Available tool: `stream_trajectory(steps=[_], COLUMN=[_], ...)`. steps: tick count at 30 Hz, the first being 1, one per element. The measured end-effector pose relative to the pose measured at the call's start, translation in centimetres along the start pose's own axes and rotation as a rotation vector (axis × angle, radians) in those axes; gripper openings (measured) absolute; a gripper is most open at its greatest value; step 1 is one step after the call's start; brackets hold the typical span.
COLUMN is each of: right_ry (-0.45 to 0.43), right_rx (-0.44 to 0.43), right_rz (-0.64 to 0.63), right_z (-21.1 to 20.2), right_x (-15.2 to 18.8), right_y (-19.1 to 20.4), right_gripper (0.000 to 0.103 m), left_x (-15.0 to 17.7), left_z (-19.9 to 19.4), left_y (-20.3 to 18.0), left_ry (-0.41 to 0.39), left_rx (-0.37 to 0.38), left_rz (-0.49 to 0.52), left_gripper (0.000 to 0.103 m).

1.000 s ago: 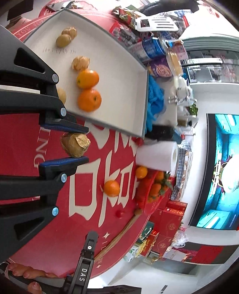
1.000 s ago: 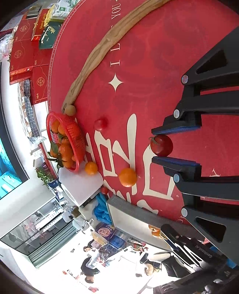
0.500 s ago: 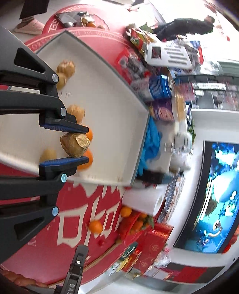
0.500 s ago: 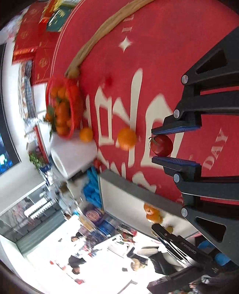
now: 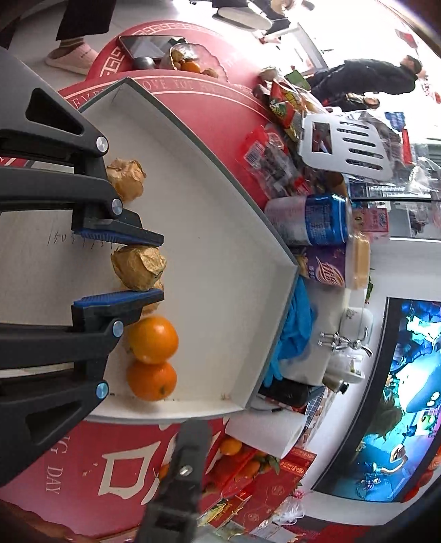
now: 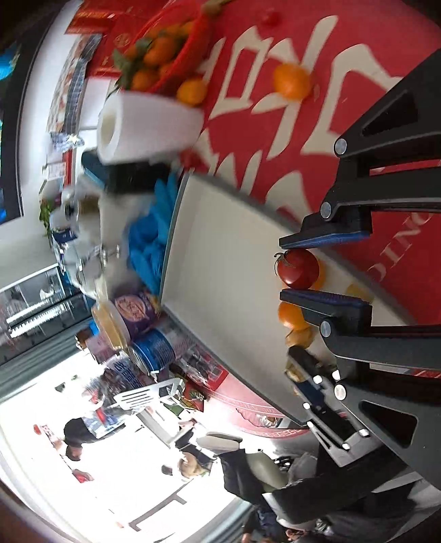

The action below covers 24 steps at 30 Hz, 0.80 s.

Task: Organize fruits
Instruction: 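Open both tools in the tray and withdraw them to the table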

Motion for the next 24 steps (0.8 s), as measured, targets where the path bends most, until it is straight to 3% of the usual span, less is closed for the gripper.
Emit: stream_trajectory(steps=[13,14,18,19,21,22,24], right_ry=[0.064,0.068,0.079,0.077,0.059,0.033,-0.010], right_rx=[0.021,0.017,0.018,0.021,0.027,0.021,0.043], right_rz=[-0.009,-0.009,-0.022,-0.027,-0.025,-0.020,-0.023], right_z=[4.6,4.7,4.6,4.5,4.3,3.9,3.0], right_x=[0.4,0.5,0.3,0.2,-0.2,-0.7,-1.5], right_y=[0.4,0.4,0.4,0.4,0.4,0.4,0.1], right_gripper=[0.025,0.025,0.026,0.032,0.095,0.102,0.103], left_x=[-0.3,-0.3,-0.5,-0.7,-0.8,-0.8,-0.8], left_z=[0.2,0.2,0.0,-0.2,-0.3,-0.3,-0.2], left_y=[-0.1,-0.1,0.1,0.1,0.1,0.0,0.0], left_ry=[-0.010,-0.011,-0.028,-0.040,-0.040,-0.036,-0.028], left_rx=[-0.013,-0.015,-0.035,-0.040,-0.042,-0.041,-0.046], left_rz=[0.030,0.030,0.029,0.028,0.035,0.039,0.040], left_gripper=[0.032,0.038,0.079,0.080,0.081,0.081,0.082])
Point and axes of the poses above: each gripper's, at about its wrist camera, not at the fingertips, and z roughly the way its jaws point, y to its left, x to its underside, the point moved 10 cm from there along z, roughly the way its jaws point, and after that the axes turned 15 degrees about -y, right-handed, at the moved point
